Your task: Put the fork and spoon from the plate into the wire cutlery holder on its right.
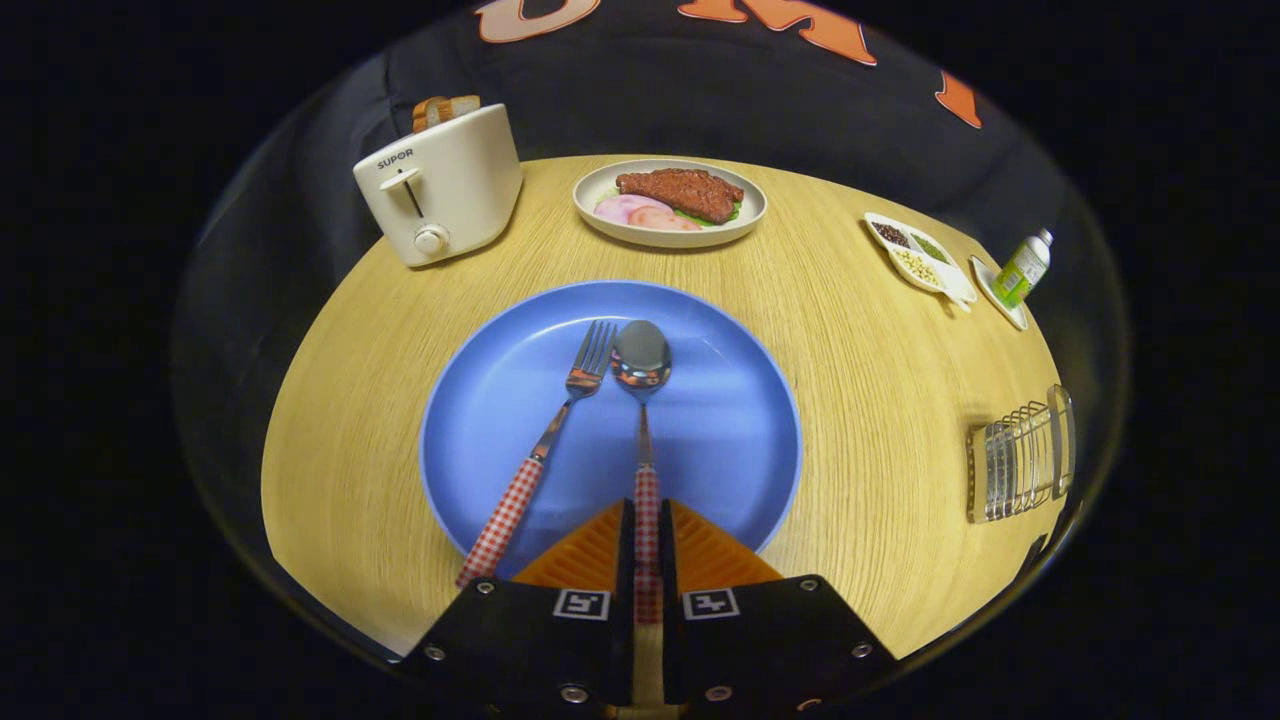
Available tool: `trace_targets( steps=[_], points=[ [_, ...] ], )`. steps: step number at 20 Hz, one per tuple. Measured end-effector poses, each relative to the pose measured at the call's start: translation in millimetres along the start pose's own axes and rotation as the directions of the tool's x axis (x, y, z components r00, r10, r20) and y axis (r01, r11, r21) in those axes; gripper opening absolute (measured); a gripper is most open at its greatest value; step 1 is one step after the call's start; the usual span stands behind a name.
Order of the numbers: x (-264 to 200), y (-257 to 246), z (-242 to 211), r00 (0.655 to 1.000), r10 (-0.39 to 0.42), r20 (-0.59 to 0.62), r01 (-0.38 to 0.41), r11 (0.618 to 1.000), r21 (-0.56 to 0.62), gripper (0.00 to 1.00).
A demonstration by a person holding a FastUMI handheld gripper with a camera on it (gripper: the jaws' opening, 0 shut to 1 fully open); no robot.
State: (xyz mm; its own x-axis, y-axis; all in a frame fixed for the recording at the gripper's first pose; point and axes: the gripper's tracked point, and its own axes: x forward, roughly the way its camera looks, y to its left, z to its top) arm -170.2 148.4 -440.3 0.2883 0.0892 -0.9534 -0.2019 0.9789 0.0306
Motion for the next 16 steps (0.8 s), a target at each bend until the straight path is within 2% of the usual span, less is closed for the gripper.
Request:
trace_targets(
  steps=[3, 10, 16],
  points=[
    [-8, -5, 8, 0.999, 0.022, 0.023, -0.022, 1.000, 0.017, 0.08],
    [-44, -39, 25, 0.995, 0.027, 0.094, -0.028, 1.000, 0.009, 0.08],
    [-95, -89, 48, 0.985, -0.016, 0.172, 0.014, 1.000, 0.008, 0.08]
  ],
)
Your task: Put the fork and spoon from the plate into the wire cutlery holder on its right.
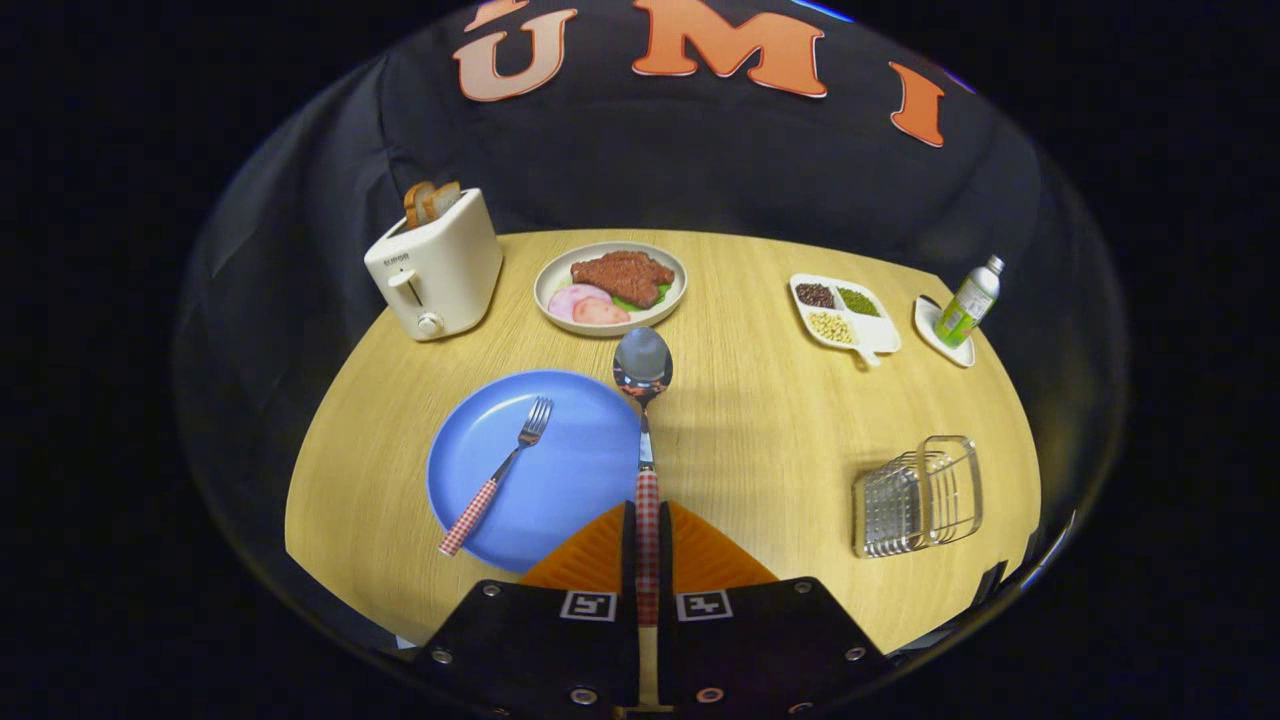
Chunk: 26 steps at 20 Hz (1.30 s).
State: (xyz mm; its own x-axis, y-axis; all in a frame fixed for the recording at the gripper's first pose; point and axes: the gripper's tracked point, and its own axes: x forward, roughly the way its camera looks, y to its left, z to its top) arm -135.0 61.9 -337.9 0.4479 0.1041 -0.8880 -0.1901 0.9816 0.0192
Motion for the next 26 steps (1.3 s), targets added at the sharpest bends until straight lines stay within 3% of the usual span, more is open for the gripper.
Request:
trace_targets(
  steps=[12, 21, 26],
  points=[
    [-63, -138, 6, 0.992, -0.123, -0.013, 0.123, 0.992, 0.040, 0.08],
    [-78, -191, -40, 0.969, -0.121, -0.214, 0.124, 0.992, 0.001, 0.07],
    [-79, -204, -64, 0.928, -0.095, -0.360, 0.076, 0.995, -0.067, 0.07]
  ],
)
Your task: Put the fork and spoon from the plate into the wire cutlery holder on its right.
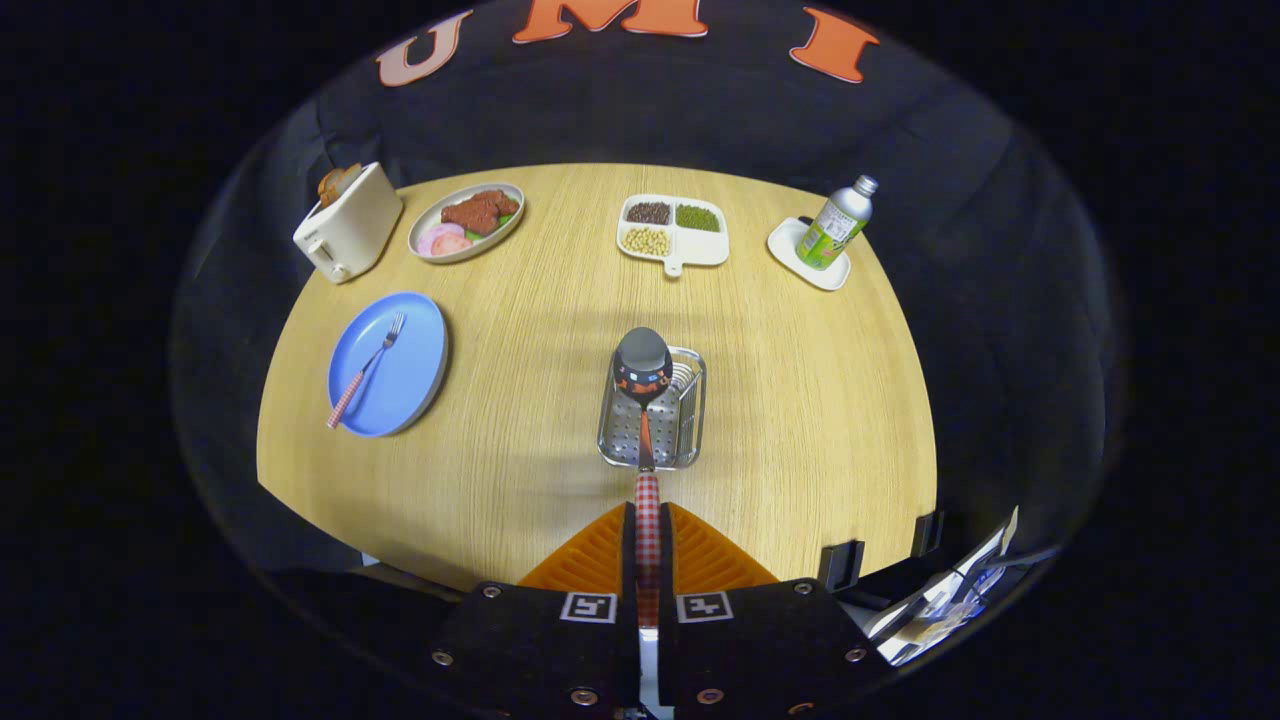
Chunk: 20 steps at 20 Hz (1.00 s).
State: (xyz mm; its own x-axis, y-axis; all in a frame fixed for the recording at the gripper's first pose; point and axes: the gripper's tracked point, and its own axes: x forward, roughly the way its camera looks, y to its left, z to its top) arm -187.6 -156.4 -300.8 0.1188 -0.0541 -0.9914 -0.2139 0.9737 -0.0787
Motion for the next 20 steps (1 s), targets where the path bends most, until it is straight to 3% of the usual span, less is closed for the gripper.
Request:
trace_targets(
  steps=[3, 10, 20],
  points=[
    [4, -8, -4, 0.997, 0.001, -0.080, -0.005, 0.999, -0.044, 0.08],
    [23, -14, -6, 0.965, 0.062, -0.255, -0.061, 0.998, 0.013, 0.08],
    [48, -11, -1, 0.921, 0.115, -0.372, -0.111, 0.993, 0.032, 0.10]
  ],
)
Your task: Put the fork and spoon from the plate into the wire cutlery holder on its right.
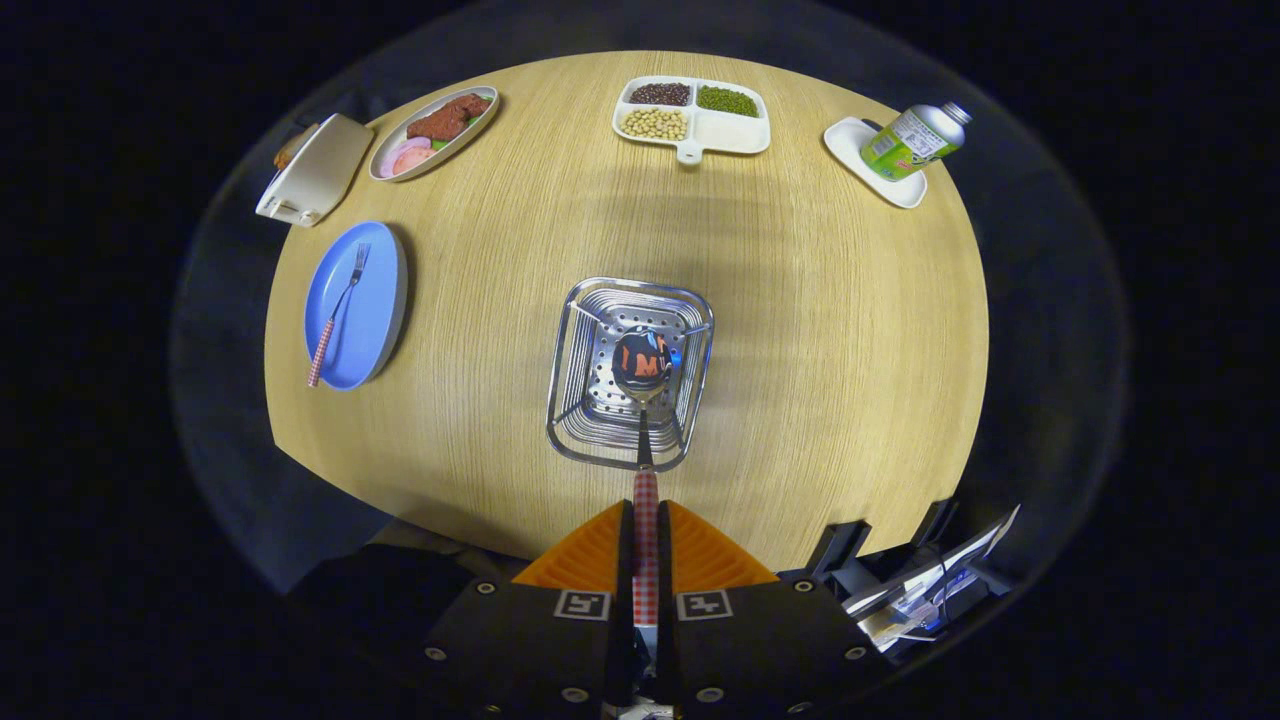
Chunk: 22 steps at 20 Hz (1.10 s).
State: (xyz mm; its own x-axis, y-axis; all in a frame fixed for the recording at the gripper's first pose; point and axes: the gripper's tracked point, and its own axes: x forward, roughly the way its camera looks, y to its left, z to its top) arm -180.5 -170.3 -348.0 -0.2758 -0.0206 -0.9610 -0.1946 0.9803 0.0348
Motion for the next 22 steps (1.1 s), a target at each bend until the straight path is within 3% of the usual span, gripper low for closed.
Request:
trace_targets(
  steps=[7, 11, 14, 16, 18, 22],
  points=[
    [4, -5, 20, 0.999, -0.011, 0.042, 0.008, 0.996, 0.085, 0.12],
    [-3, -8, 40, 0.988, -0.042, 0.148, 0.021, 0.990, 0.139, 0.13],
    [-12, -16, 56, 0.962, -0.090, 0.260, 0.041, 0.981, 0.188, 0.13],
    [-23, -17, 71, 0.929, -0.108, 0.355, 0.028, 0.975, 0.222, 0.13],
    [-42, -17, 90, 0.871, -0.127, 0.474, 0.013, 0.972, 0.237, 0.15],
    [-96, -13, 118, 0.711, -0.169, 0.682, -0.010, 0.968, 0.249, 0.22]
  ],
)
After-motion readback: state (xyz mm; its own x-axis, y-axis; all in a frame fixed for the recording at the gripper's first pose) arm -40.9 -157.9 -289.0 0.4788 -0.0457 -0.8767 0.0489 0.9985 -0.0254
